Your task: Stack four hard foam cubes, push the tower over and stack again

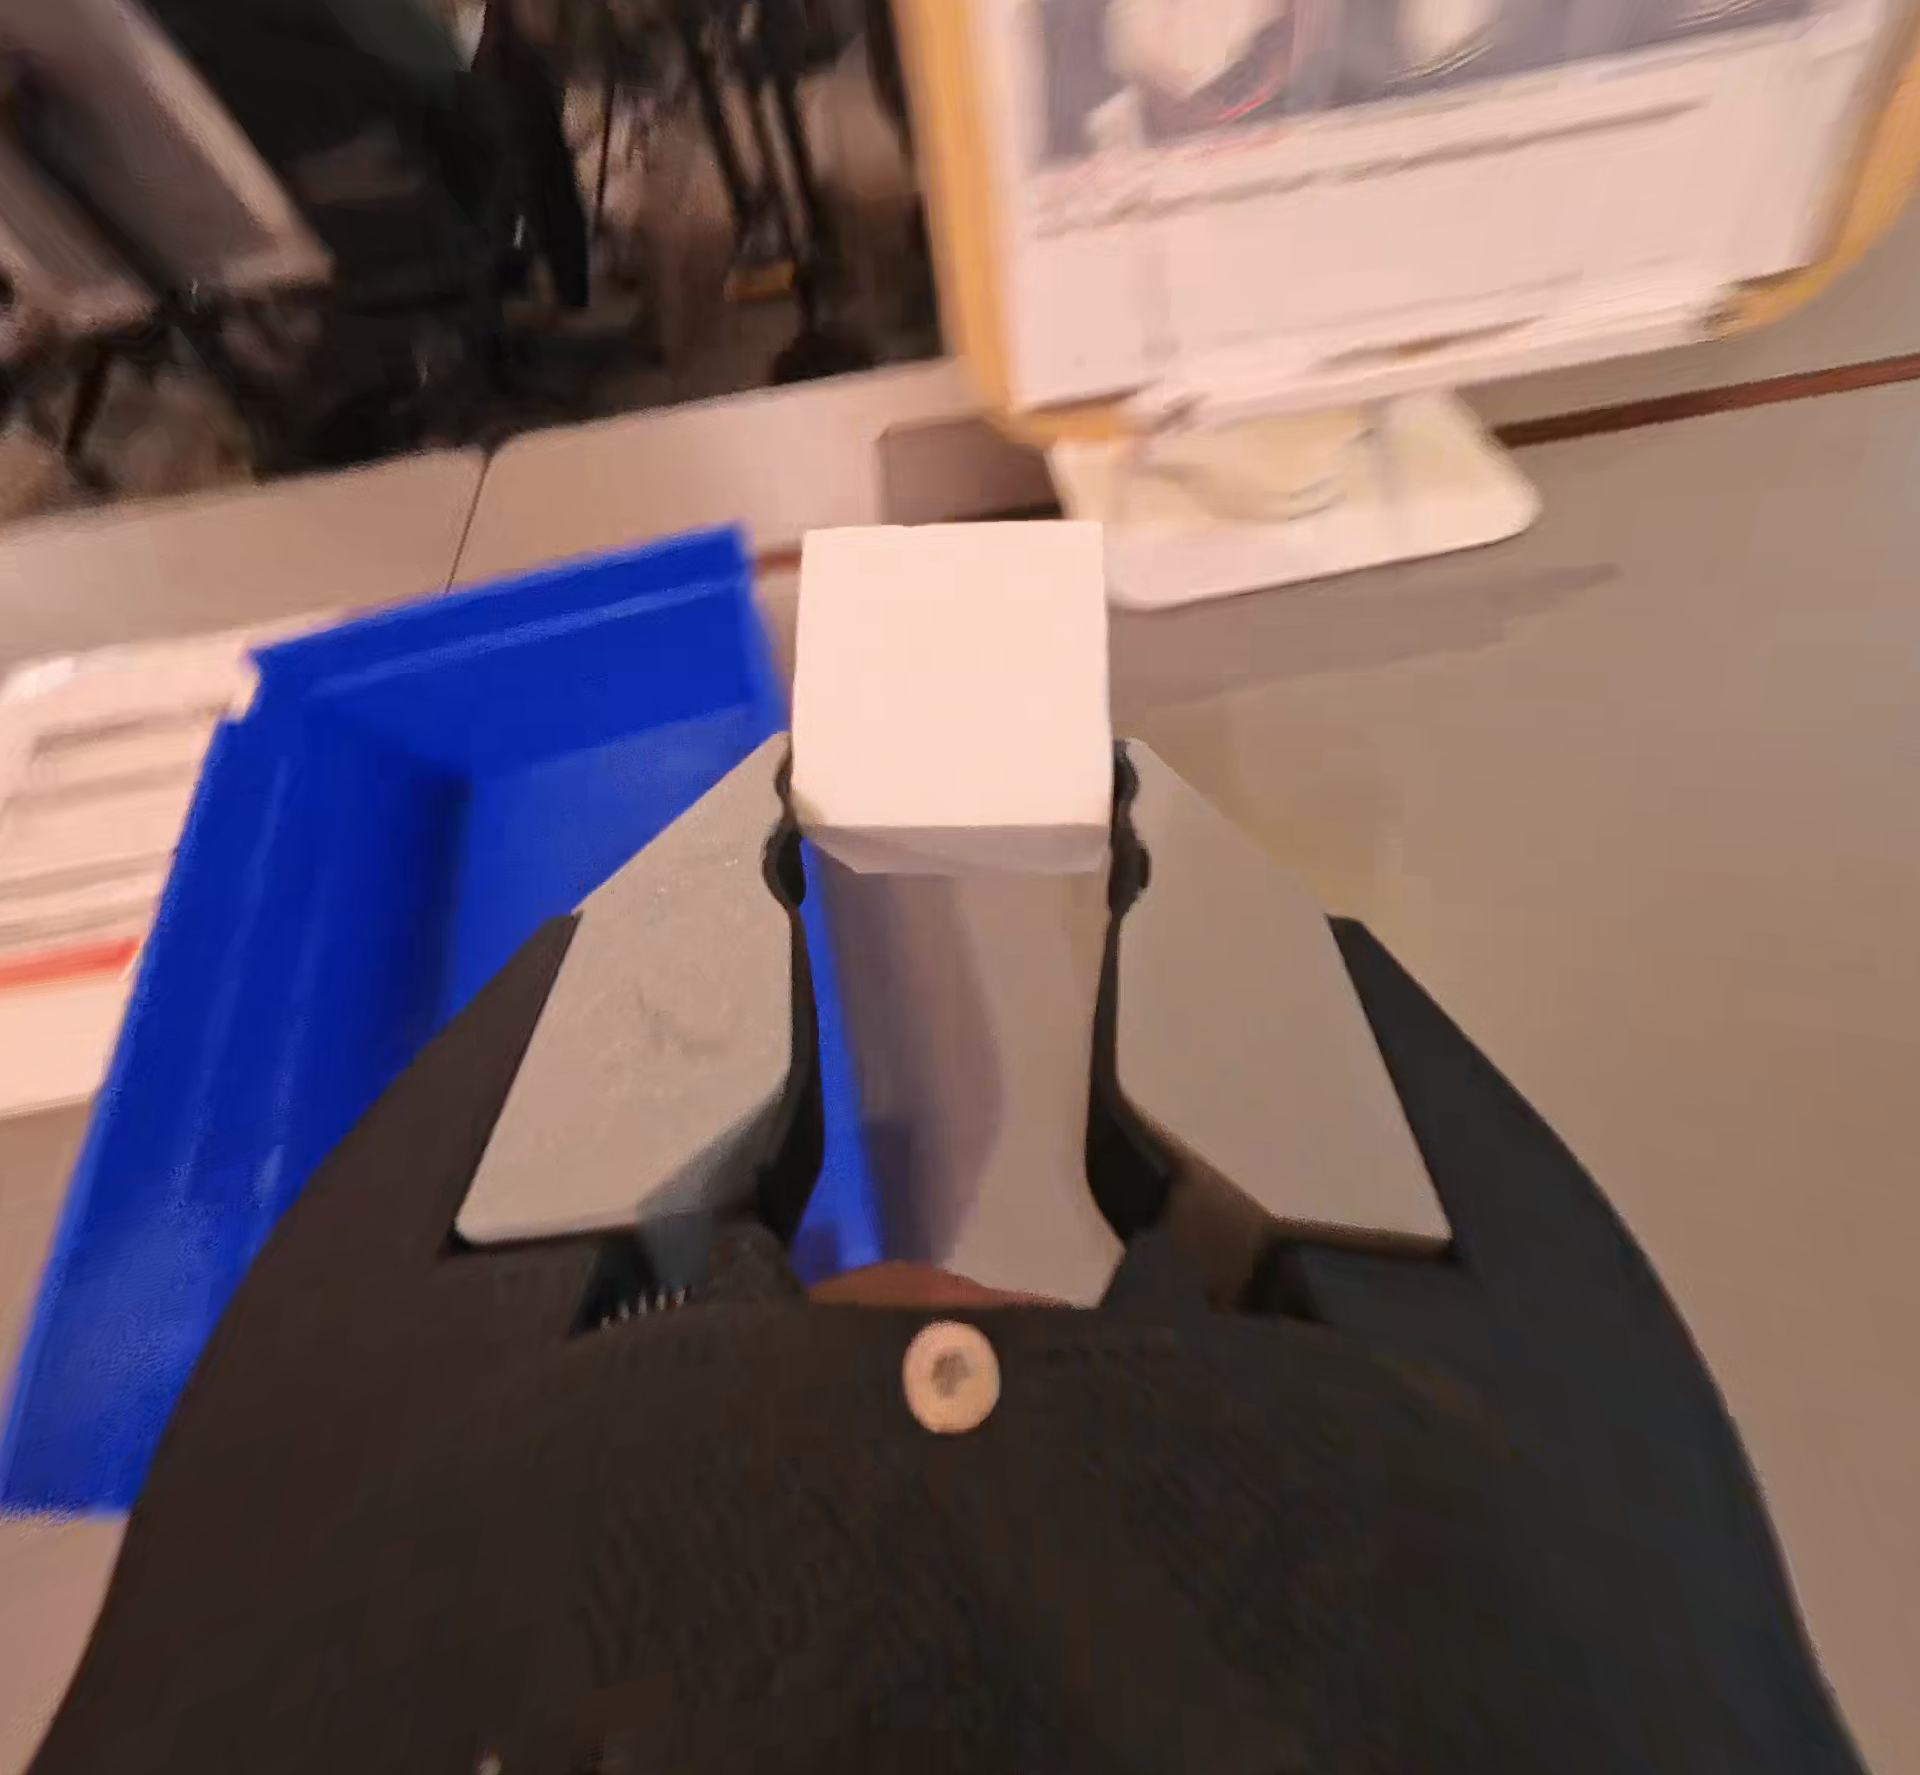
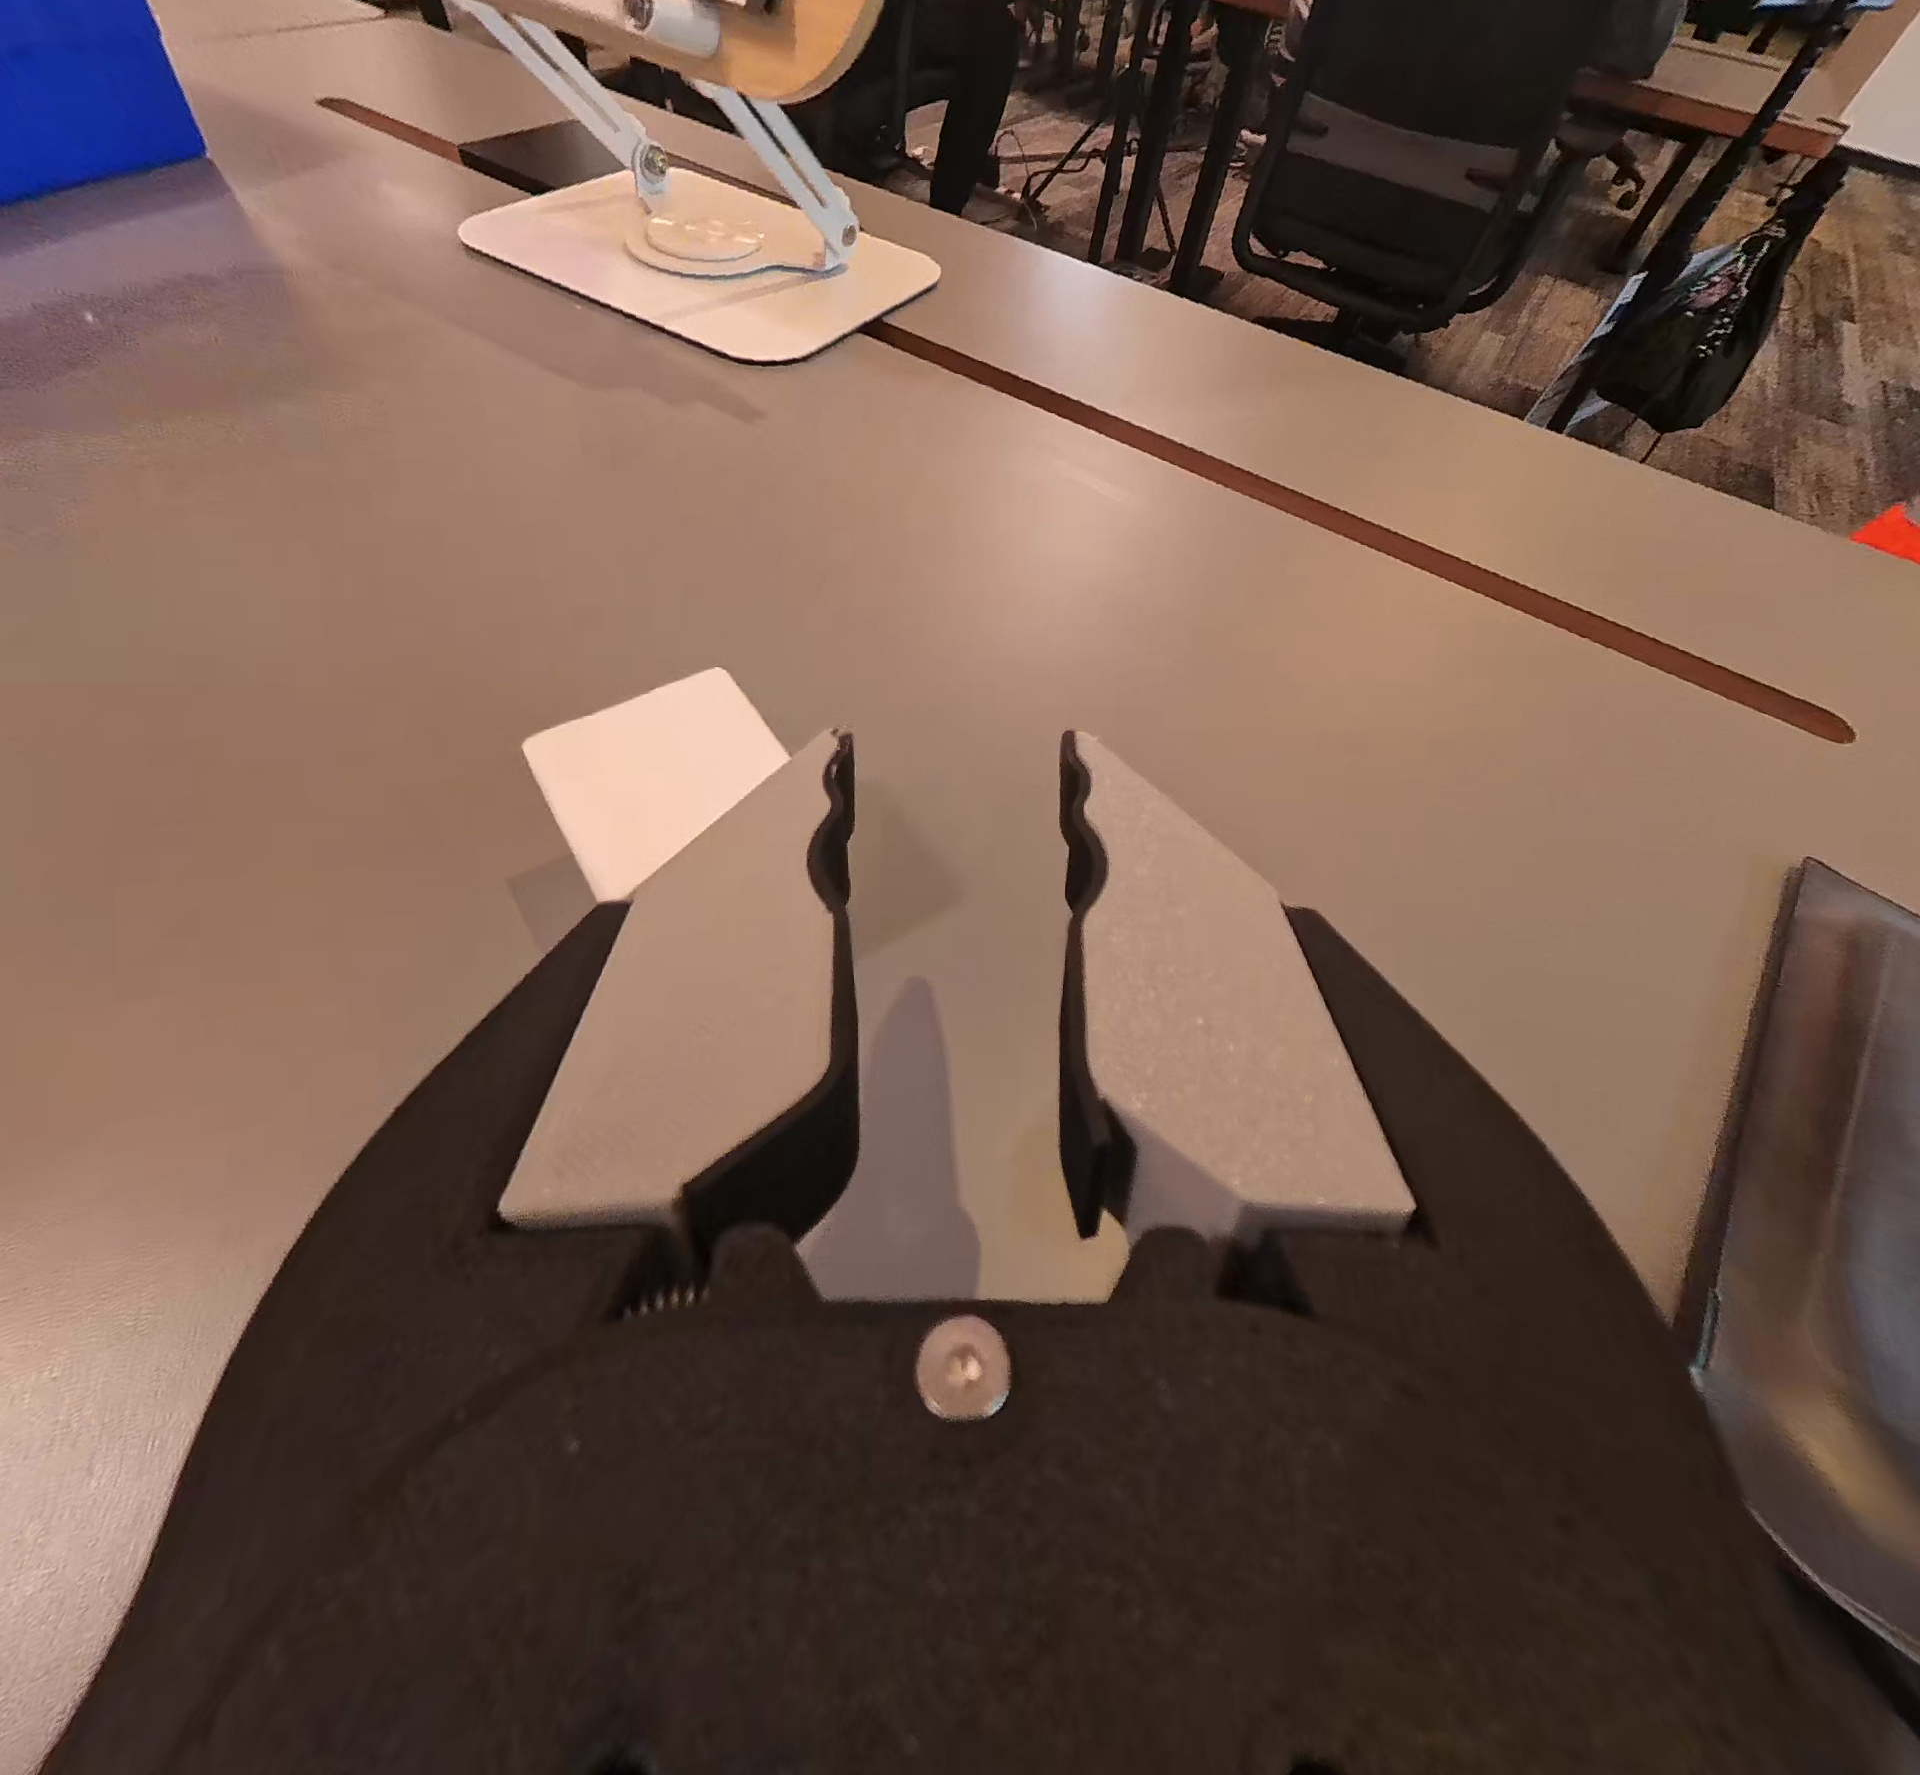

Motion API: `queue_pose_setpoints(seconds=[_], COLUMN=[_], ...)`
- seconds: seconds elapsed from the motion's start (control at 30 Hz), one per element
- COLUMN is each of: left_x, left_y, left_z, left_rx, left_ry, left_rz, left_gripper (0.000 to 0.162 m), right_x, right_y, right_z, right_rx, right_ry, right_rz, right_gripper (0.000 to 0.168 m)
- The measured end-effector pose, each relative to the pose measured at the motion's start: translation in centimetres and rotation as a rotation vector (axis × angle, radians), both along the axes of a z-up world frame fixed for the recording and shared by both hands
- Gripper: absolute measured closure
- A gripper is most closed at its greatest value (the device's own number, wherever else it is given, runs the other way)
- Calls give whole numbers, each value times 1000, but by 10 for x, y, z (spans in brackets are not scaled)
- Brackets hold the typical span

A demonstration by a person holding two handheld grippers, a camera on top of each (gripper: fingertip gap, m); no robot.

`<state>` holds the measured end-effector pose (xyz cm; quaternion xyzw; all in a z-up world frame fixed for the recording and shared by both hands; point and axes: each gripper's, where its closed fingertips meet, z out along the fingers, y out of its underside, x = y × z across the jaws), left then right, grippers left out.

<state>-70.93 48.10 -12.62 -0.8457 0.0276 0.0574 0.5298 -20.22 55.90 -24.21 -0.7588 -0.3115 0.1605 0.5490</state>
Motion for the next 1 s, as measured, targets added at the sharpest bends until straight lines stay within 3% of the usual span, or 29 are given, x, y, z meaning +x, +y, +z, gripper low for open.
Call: queue_pose_setpoints(seconds=[0.03,0.1,0.2,0.27,0.47,0.73,0.87,1.0], left_x=[-31,-76,-95,-75,91,331,403,447], left_y=[-1,-5,-8,-4,10,5,18,36], left_z=[-10,-28,-32,-23,-40,-124,-157,-167], left_rx=[-62,-165,-202,-170,-161,-284,-321,-323], left_ry=[-25,-83,-98,-68,-45,-38,25,-10], left_rz=[48,127,159,107,-265,-712,-802,-820], left_gripper=[103,76,76,76,76,71,66,57], right_x=[-2,-5,-7,-7,-3,5,7,10], right_y=[0,-1,-2,-2,0,0,0,0], right_z=[-2,-5,-9,-8,-7,8,14,19], right_rx=[-1,-5,-5,-4,-4,16,29,49], right_ry=[-9,-27,-48,-47,-40,17,35,31], right_rz=[4,13,19,21,8,-13,-15,-19], right_gripper=[131,131,131,132,131,131,131,131])
